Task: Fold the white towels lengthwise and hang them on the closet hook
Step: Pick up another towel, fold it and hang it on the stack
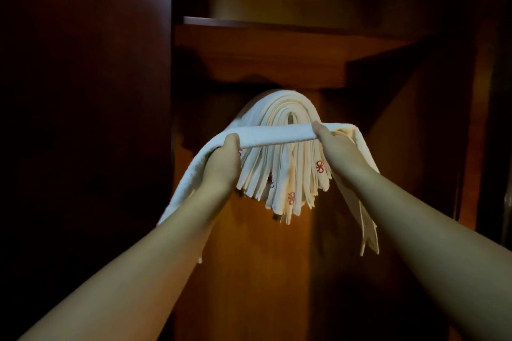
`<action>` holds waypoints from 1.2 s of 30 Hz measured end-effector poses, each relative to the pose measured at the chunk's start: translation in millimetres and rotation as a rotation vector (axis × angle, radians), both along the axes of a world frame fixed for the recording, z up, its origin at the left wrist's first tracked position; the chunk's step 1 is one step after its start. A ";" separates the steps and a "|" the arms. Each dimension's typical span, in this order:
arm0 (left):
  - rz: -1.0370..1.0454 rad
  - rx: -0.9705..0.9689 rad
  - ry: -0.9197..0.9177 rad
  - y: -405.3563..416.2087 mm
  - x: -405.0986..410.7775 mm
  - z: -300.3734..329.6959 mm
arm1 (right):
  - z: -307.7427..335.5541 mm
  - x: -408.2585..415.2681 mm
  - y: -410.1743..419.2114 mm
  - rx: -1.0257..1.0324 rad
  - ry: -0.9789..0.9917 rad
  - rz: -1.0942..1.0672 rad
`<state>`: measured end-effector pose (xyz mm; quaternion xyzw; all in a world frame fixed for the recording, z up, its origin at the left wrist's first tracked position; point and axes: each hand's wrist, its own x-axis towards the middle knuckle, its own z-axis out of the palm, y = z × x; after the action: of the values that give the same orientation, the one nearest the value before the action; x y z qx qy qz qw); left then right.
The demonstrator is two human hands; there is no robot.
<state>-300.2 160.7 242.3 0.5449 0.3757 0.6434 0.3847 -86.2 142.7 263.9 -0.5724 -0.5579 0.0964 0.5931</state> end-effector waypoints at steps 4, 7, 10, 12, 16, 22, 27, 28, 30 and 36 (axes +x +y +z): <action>0.117 0.099 0.115 40.2 11.1 28.3 | 14.2 28.6 39.1 -0.012 0.033 0.074; 0.195 0.130 0.150 78.6 21.2 55.4 | 29.9 48.3 73.1 -0.036 0.103 0.145; 0.200 0.141 0.183 113.0 32.1 84.9 | 54.5 64.1 104.8 -0.049 0.169 0.236; 0.207 0.177 0.149 134.4 38.9 98.1 | 74.3 74.0 123.0 -0.023 0.149 0.197; 0.330 0.363 0.046 172.7 51.7 125.4 | 118.7 100.7 165.6 0.069 -0.005 0.073; 0.207 0.292 0.025 257.4 66.9 159.6 | 164.9 135.6 242.9 -0.005 -0.074 0.321; 0.168 0.159 0.066 300.1 81.3 155.9 | 150.5 153.2 293.0 -0.048 -0.045 0.267; 0.169 0.134 0.056 300.0 84.1 152.3 | 146.3 154.7 299.7 -0.059 -0.043 0.266; 0.183 0.124 0.037 298.9 86.9 145.9 | 140.6 151.0 307.1 -0.069 -0.032 0.294; 0.149 0.094 0.051 302.6 81.5 132.6 | 131.5 136.7 305.5 -0.021 -0.083 0.256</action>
<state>-218.7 463.3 374.8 0.5488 0.3944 0.6732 0.3000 50.5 448.2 395.4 -0.5063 -0.6495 0.1533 0.5462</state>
